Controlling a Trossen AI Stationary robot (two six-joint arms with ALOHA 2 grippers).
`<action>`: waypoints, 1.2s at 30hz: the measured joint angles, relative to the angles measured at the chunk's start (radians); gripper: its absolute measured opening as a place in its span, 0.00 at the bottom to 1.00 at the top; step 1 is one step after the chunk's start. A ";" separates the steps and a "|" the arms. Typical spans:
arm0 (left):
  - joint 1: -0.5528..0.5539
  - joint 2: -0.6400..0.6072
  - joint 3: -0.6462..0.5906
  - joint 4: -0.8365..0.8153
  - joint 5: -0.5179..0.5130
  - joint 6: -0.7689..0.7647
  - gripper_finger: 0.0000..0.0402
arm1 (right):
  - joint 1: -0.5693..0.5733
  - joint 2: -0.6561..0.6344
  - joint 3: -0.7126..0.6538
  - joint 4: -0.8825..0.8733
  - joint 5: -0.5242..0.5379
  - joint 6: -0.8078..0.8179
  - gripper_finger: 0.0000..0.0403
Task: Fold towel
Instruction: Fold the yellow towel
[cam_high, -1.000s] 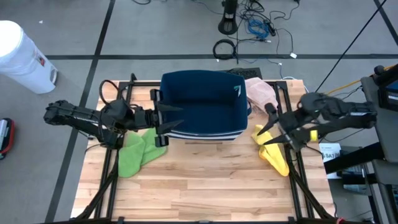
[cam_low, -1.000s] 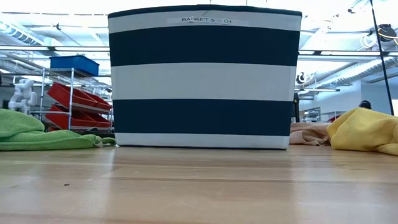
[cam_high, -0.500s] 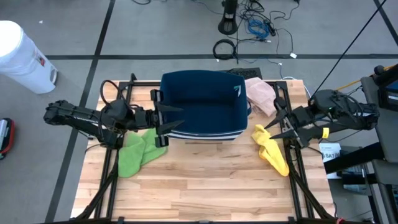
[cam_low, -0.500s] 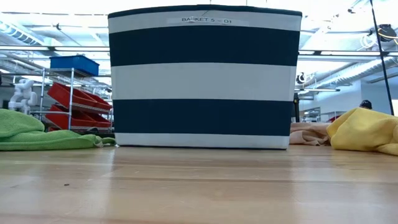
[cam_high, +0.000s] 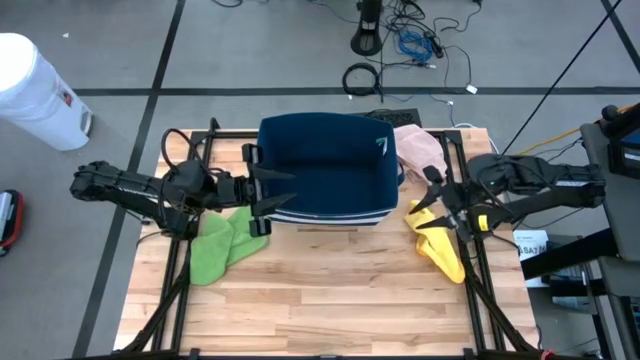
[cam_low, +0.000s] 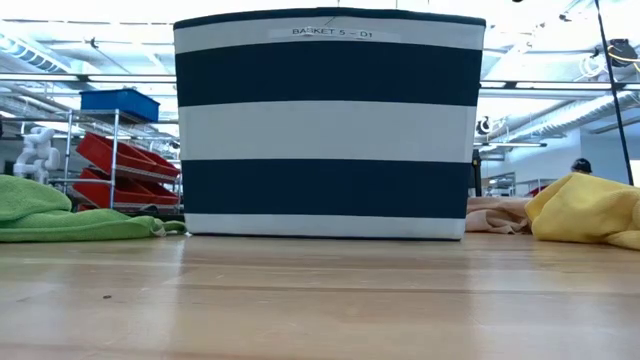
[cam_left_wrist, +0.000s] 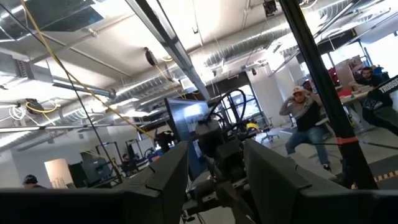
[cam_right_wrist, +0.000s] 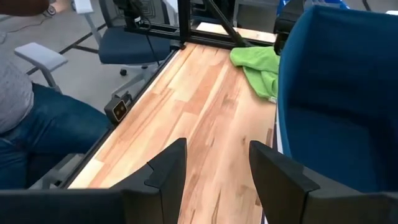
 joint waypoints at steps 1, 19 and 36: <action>0.000 0.000 0.000 0.000 0.000 0.000 0.41 | 0.000 0.000 0.000 0.002 0.000 0.000 0.40; 0.000 0.000 0.000 0.000 0.000 0.000 0.41 | 0.000 -0.026 0.000 -0.020 0.001 -0.012 0.40; 0.000 0.000 0.000 0.000 0.001 0.000 0.41 | 0.000 -0.022 0.000 -0.052 -0.002 -0.002 0.40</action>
